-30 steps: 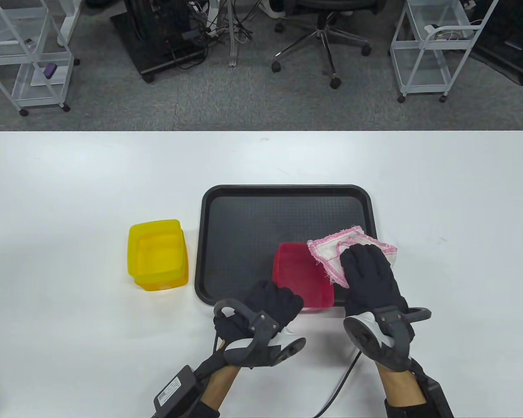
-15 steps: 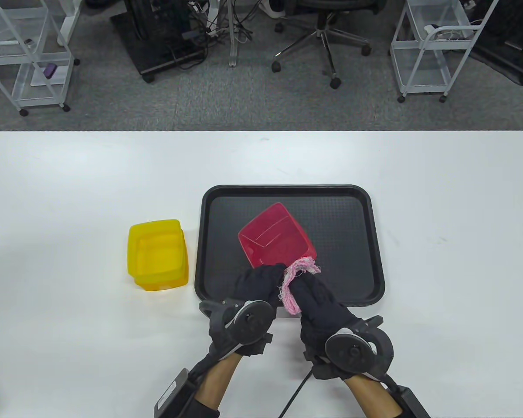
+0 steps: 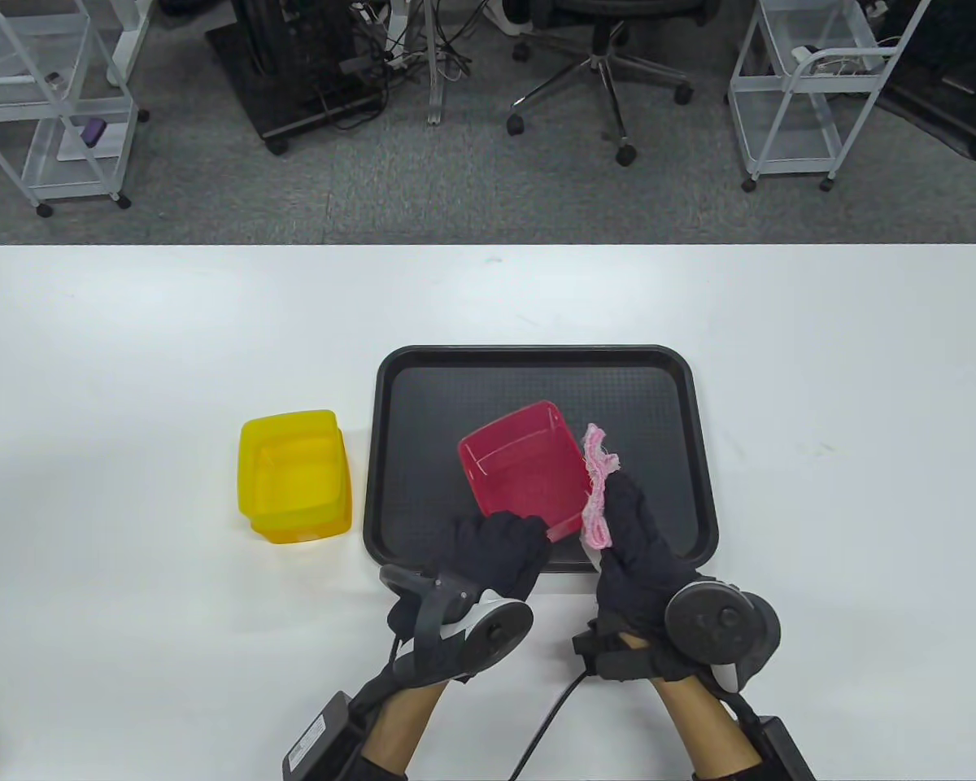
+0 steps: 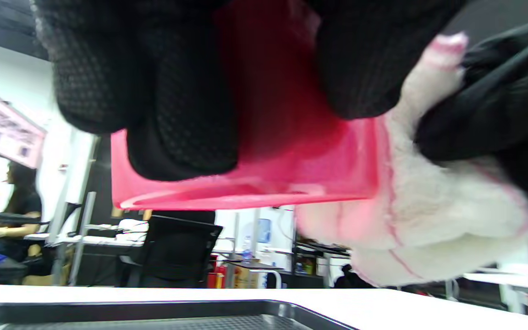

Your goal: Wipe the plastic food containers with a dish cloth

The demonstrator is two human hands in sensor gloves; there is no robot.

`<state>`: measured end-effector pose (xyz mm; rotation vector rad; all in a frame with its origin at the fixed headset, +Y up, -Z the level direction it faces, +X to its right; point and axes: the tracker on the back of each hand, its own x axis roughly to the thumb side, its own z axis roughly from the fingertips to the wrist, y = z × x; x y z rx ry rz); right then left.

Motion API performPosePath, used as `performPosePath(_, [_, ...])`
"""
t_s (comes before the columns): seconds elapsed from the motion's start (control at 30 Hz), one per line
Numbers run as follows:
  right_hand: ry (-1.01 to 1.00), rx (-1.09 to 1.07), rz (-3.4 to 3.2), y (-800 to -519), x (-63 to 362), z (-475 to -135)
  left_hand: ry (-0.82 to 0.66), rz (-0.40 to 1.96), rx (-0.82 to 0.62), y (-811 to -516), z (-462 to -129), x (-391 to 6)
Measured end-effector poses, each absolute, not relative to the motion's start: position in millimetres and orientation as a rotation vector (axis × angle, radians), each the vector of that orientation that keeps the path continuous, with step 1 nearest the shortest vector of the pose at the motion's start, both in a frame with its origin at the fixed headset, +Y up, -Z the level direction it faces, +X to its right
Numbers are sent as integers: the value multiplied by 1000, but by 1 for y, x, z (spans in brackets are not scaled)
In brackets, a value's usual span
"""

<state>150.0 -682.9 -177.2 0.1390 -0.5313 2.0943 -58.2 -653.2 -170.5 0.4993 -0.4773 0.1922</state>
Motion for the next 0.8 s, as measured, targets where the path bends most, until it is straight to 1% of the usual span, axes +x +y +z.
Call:
performPosePath(0.07, [-472, 187, 2007, -686, 160, -184, -484, 183, 516, -652, -169, -57])
performPosePath(0.13, [-367, 246, 1903, -691, 169, -191, -519, 183, 525, -651, -170, -60])
performPosePath(0.2, [-332, 240, 1862, -695, 174, -195, -568, 180, 529, -649, -170, -62])
performPosePath(0.27, [-326, 194, 1840, -698, 177, -198, -638, 231, 506, -647, -169, -63])
performPosePath(0.33, [-323, 156, 1816, -700, 181, -201, -676, 300, 456, -645, -168, -64])
performPosePath(0.53, [-267, 55, 1674, -712, 200, -208, -741, 521, 350, -641, -170, -65])
performPosePath(0.8, [-80, 137, 1405, -730, 217, -217, -752, 714, 253, -639, -177, -75])
